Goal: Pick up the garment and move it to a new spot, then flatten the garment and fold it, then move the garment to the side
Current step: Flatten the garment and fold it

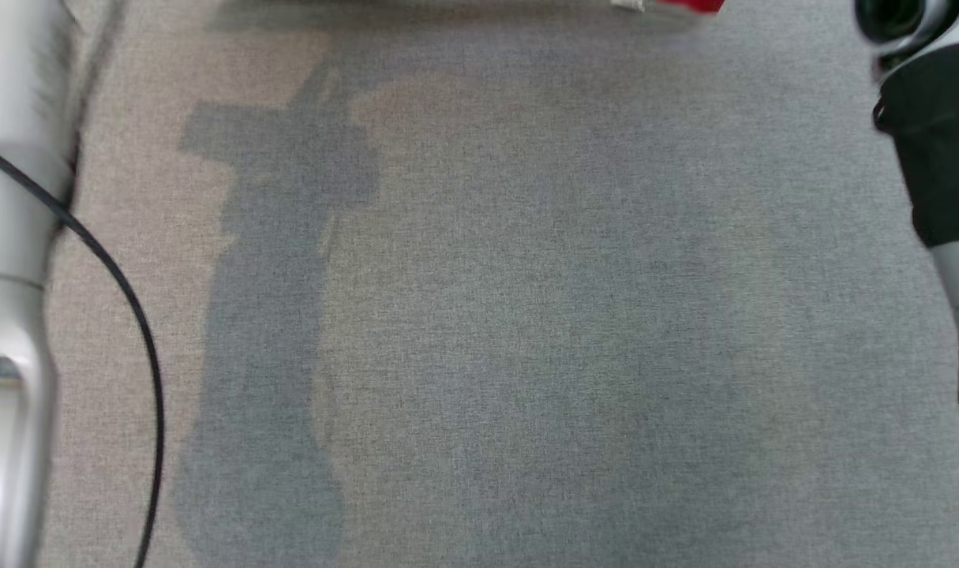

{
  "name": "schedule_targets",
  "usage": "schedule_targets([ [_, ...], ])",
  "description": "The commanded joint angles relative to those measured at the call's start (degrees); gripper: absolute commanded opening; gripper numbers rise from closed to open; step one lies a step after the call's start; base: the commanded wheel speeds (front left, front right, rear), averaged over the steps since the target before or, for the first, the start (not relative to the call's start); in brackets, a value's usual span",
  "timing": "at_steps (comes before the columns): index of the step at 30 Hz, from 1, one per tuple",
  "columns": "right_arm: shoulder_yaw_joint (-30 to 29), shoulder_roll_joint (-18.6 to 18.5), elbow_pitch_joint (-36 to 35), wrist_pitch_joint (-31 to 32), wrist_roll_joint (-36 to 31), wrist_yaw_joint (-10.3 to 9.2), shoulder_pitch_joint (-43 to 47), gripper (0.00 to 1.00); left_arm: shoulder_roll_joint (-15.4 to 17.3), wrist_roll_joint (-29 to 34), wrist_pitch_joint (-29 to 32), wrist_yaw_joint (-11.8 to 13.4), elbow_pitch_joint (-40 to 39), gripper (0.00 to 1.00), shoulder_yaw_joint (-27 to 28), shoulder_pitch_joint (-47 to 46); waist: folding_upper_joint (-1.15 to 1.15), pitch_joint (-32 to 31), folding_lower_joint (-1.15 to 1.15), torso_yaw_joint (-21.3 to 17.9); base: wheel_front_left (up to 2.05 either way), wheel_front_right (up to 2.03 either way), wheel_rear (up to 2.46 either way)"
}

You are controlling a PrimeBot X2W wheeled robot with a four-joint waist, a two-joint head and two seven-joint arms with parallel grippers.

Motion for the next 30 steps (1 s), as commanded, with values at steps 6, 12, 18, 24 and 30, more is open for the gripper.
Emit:
schedule_targets([
  [6,5.9,0.4,8.2,-0.8,-1.0,0.01,4.6,0.0,-1.3,-6.5,1.1,-0.2,6.9,0.0,-4.0,8.7,0.0,1.3,0.0,0.5,0.0,0.0,0.0],
  [12,11.5,-0.1,9.4,-1.1,0.4,0.01,11.4,0.0,-1.8,-12.5,0.3,-0.2,8.7,0.0,-5.8,17.0,0.0,2.2,0.0,0.5,0.0,0.0,0.0],
  [18,11.6,-1.9,1.8,-1.0,3.8,0.01,21.4,0.0,-0.2,-16.2,-1.0,-0.2,5.6,0.0,-7.0,26.5,0.0,1.4,0.0,0.0,0.0,0.0,0.0],
  [24,8.5,-3.7,-10.6,-1.1,5.9,0.01,36.8,0.0,2.9,-12.7,-1.0,-0.2,-8.5,0.0,1.6,42.5,0.0,-2.3,0.0,-0.2,0.0,0.0,0.0],
  [30,5.9,-6.5,-22.2,-1.0,6.2,0.01,51.3,0.0,3.4,-4.9,-1.0,-0.2,-24.6,0.0,8.8,58.8,0.0,-6.2,0.0,0.5,0.0,0.0,0.0],
])
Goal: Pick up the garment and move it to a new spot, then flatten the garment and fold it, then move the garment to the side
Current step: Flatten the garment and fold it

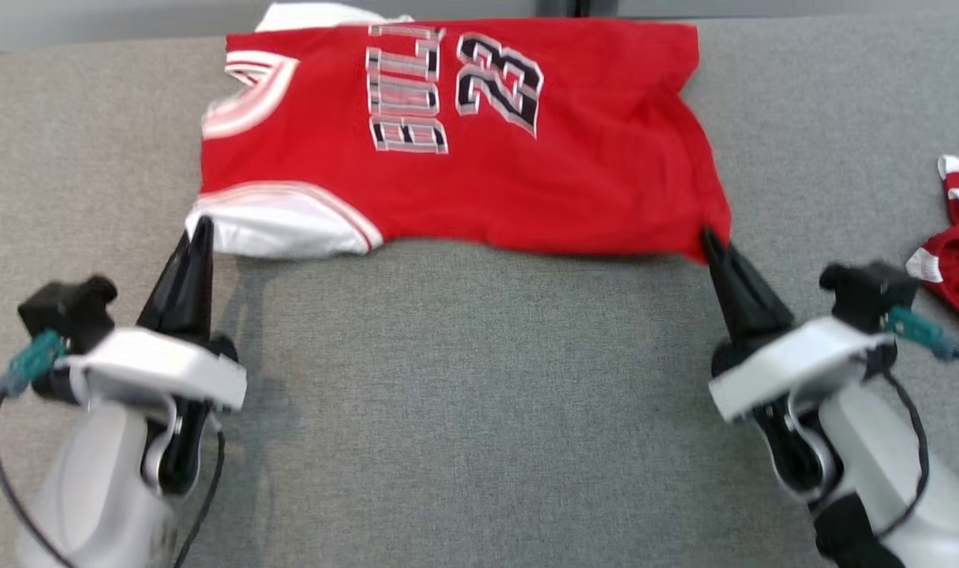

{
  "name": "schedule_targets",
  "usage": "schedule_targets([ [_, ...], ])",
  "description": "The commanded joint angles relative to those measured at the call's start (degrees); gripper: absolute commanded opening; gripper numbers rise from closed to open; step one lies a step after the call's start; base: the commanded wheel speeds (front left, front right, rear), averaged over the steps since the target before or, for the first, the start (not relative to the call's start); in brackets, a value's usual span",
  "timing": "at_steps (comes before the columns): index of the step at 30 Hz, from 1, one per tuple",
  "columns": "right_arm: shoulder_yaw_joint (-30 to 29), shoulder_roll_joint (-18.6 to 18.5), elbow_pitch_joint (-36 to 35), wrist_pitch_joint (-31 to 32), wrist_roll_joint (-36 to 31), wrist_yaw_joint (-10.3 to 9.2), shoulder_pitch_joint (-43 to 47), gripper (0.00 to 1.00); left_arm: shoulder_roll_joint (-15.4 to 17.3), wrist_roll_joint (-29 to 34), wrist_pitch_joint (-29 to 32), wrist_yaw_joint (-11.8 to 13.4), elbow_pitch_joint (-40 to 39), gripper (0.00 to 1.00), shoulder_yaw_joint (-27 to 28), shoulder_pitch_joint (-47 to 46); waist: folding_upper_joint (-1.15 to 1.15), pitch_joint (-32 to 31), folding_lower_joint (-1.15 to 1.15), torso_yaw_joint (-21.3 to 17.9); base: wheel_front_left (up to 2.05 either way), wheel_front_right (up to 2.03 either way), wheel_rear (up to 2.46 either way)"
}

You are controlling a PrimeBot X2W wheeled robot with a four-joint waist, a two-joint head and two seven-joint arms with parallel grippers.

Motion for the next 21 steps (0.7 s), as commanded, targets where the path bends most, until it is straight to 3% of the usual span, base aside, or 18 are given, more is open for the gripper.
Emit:
schedule_targets([
  [1,-0.2,-1.1,-1.8,-0.3,0.3,0.01,3.1,0.0,0.6,1.4,-0.2,-0.2,-3.2,0.0,1.8,3.0,0.0,-1.8,0.0,0.5,0.0,0.0,0.0],
  [10,-2.6,-4.8,-11.8,-0.3,1.9,0.01,20.3,0.0,-1.6,8.4,-0.2,0.9,-26.5,0.0,7.9,23.2,0.0,-6.4,0.0,2.4,0.0,0.0,0.0],
  [21,-12.5,-4.1,-23.7,0.6,-4.4,0.01,38.7,0.0,-4.3,8.5,5.1,8.9,-47.2,0.0,8.2,43.0,0.0,-10.4,0.0,3.8,0.0,0.0,0.0],
])
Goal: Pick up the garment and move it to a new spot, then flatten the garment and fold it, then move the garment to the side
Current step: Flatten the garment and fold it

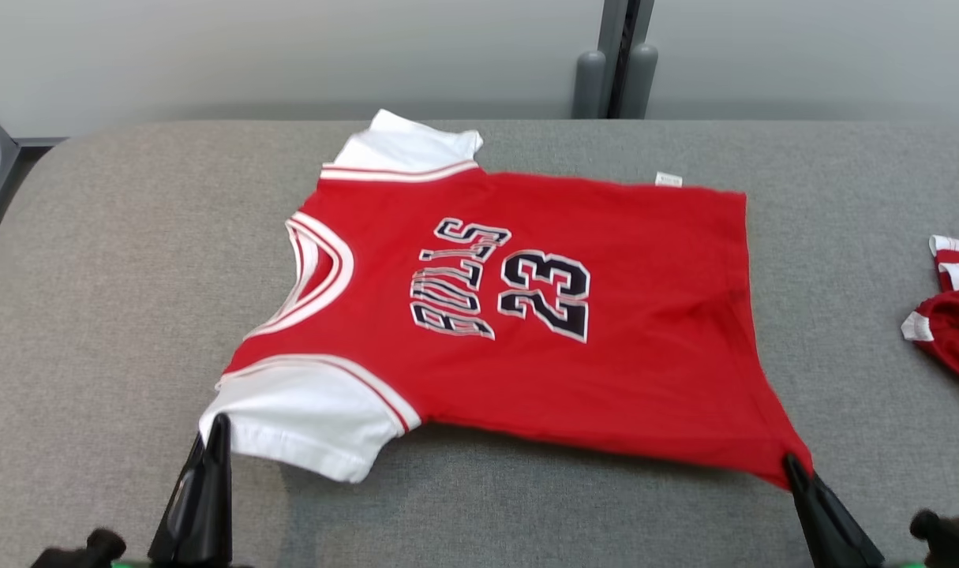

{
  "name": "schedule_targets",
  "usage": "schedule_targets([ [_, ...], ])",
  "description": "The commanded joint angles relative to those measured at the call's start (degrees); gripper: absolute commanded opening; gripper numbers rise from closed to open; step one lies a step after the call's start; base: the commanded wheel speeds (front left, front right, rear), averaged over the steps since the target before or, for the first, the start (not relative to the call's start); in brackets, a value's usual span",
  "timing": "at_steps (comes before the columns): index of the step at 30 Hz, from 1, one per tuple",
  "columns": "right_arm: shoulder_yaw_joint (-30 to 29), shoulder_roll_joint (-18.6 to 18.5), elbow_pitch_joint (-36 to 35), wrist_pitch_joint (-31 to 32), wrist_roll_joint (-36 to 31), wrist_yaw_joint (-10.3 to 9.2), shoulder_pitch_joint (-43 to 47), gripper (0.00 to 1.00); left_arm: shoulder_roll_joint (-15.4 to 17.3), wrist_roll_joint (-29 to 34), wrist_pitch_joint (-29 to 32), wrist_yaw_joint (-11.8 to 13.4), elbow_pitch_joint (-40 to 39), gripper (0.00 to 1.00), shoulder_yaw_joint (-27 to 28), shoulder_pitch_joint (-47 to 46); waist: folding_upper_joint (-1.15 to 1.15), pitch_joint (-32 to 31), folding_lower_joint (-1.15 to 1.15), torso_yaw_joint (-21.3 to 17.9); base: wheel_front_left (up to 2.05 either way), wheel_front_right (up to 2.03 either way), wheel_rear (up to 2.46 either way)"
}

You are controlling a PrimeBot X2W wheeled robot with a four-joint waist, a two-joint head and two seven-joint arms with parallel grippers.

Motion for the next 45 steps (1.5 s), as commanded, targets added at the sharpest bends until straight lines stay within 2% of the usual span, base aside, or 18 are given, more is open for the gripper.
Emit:
schedule_targets([
  [1,-1.6,0.3,-1.6,0.9,-1.8,0.01,2.8,0.0,-0.3,-0.1,0.4,1.1,-2.1,0.0,0.2,2.3,0.0,-1.2,0.0,0.5,0.0,0.0,0.0],
  [6,-6.6,2.4,-7.7,4.7,-6.6,0.01,10.0,0.0,-0.7,0.2,1.7,2.8,-7.3,0.0,-0.6,7.4,0.0,-1.5,0.0,1.4,0.0,0.0,0.0],
  [10,-9.1,3.8,-10.7,7.3,-8.4,0.01,12.2,0.0,-0.4,-0.1,2.8,2.3,-8.6,0.0,-1.6,7.4,0.0,-0.9,0.0,1.6,0.0,0.0,0.0],
  [17,-8.8,5.6,-12.3,10.8,-10.0,0.01,9.7,0.0,0.9,-0.9,5.3,1.6,-7.5,0.0,-1.4,3.8,0.0,1.8,0.0,0.4,0.0,0.0,0.0],
  [25,-10.2,8.6,-13.0,14.9,-6.3,0.01,4.3,0.0,3.5,-2.4,10.1,0.3,-5.6,0.0,-0.8,-5.3,0.0,5.3,0.0,-0.7,0.0,0.0,0.0],
  [30,-12.3,10.6,-13.1,17.9,-4.8,0.01,-0.7,0.0,3.9,-4.3,12.6,-0.5,-1.7,0.0,-0.4,-12.8,0.0,7.5,0.0,-1.8,0.0,0.0,0.0],
  [37,-12.3,10.2,-10.8,19.3,-4.8,0.01,-7.0,0.0,4.0,-6.2,13.6,-1.9,7.5,0.0,-0.3,-21.2,0.0,10.5,0.0,-3.0,0.0,0.0,0.0],
  [45,-10.3,9.0,-5.2,18.0,-4.3,0.01,-11.9,0.0,3.0,-7.5,9.6,-4.3,17.2,0.0,-0.3,-26.8,0.0,13.2,0.0,-3.2,0.0,0.0,0.0],
])
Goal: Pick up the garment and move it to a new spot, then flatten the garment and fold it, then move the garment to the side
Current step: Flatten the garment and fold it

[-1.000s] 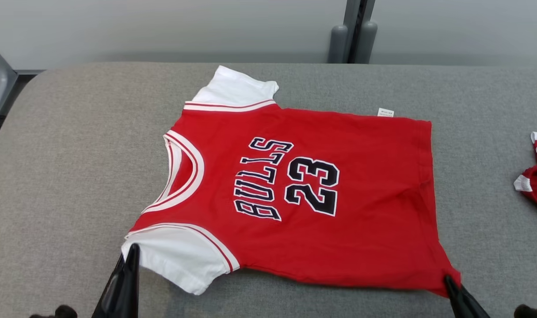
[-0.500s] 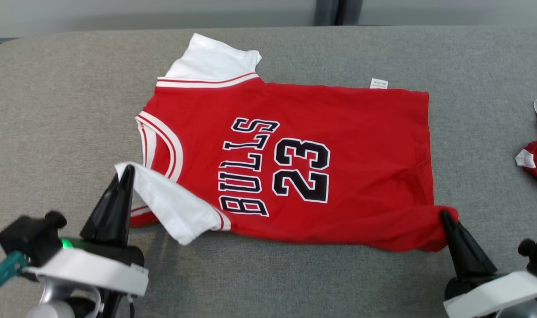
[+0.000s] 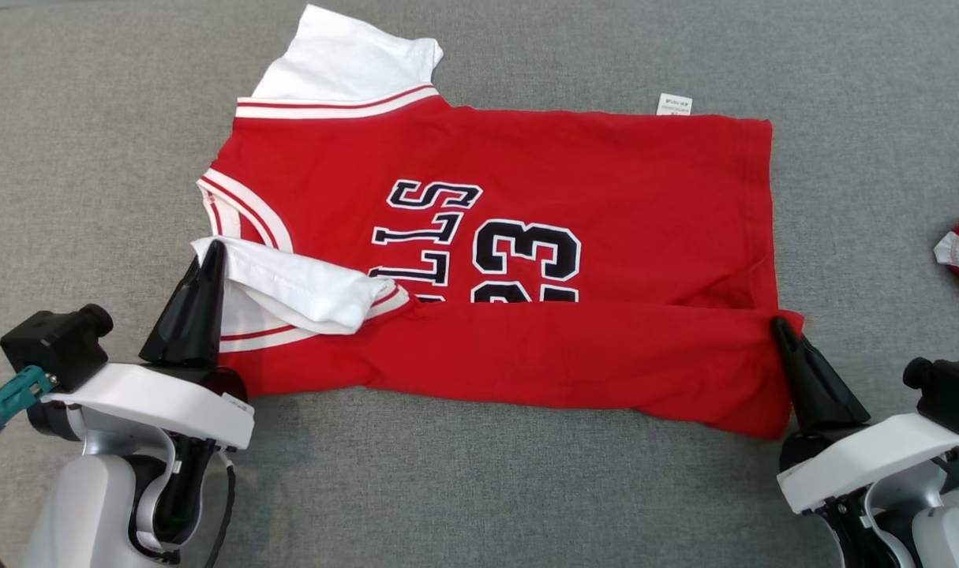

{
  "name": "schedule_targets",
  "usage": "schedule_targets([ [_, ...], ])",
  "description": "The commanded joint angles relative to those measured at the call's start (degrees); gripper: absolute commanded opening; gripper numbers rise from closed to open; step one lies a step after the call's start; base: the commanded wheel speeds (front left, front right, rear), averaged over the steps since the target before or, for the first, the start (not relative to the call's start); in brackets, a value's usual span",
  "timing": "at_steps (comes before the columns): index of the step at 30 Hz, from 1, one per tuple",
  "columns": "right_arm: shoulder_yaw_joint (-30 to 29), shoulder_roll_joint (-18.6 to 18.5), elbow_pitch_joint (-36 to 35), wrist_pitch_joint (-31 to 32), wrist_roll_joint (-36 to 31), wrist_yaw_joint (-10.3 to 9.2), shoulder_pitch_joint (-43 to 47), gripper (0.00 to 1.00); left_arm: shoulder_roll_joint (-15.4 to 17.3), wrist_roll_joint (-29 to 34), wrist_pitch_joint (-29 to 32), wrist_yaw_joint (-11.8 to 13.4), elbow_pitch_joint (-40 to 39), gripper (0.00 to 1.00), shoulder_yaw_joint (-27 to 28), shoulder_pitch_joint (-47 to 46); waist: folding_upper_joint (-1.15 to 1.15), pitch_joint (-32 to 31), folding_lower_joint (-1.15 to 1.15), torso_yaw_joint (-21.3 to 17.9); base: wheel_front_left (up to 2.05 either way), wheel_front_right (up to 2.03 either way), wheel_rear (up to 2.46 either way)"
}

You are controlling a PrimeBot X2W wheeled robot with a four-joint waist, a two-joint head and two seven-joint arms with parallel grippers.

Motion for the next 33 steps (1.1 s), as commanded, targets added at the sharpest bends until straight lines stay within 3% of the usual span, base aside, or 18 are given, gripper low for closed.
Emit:
schedule_targets([
  [1,0.1,-0.4,0.6,-0.6,0.2,0.01,-0.8,0.0,0.0,-0.2,-0.6,-0.5,1.0,0.0,0.0,-1.2,0.0,0.3,0.0,0.0,0.0,0.0,0.0],
  [3,0.6,-0.8,1.2,-1.7,0.2,0.01,-1.4,0.0,-0.1,-0.4,-2.0,-1.2,2.9,0.0,-0.3,-1.9,0.0,0.5,0.0,0.0,0.0,0.0,0.0],
  [4,0.9,-1.0,1.5,-2.3,-0.1,0.01,-1.6,0.04,-0.1,-0.2,-2.9,-1.4,3.9,0.31,-0.4,-2.3,0.0,0.6,0.0,0.1,0.0,0.0,0.0],
  [5,1.1,-1.2,1.7,-3.1,-0.4,0.01,-1.6,0.35,-0.1,0.2,-3.9,-1.7,4.8,1.0,-0.4,-2.4,0.0,0.5,0.0,0.0,0.0,0.0,0.0],
  [6,1.2,-1.3,1.9,-3.9,-0.8,0.01,-1.4,0.72,-0.1,0.8,-5.0,-1.7,5.5,1.0,-0.5,-2.4,0.0,0.4,0.0,0.0,0.0,0.0,0.0],
  [7,1.4,-1.6,1.8,-5.0,-1.4,0.01,-1.4,1.0,0.0,1.4,-6.2,-1.7,6.2,1.0,-0.7,-2.3,0.0,0.2,0.0,0.0,0.0,0.0,0.0],
  [13,-0.8,-2.0,0.2,-13.9,-9.4,0.01,-1.4,1.0,-0.4,5.3,-13.2,-0.3,6.6,1.0,0.1,-1.9,0.0,-1.6,0.0,-0.2,0.0,0.0,0.0],
  [20,-4.2,-0.4,-2.9,-18.4,-19.4,0.01,-1.2,1.0,-0.7,12.3,-14.9,1.9,0.0,1.0,2.8,0.7,0.0,-4.8,0.0,-0.4,0.0,0.0,0.0],
  [27,-4.9,1.1,-2.9,-18.9,-21.3,0.01,1.0,1.0,-1.9,15.9,-14.9,3.1,-3.7,1.0,4.3,6.7,0.0,-6.6,0.0,-0.7,0.0,0.0,0.0],
  [33,-6.2,2.3,-3.3,-18.9,-21.0,0.01,2.4,1.0,-2.4,16.8,-14.9,3.1,-2.2,1.0,3.9,9.6,0.0,-7.0,0.0,-0.4,0.0,0.0,0.0],
])
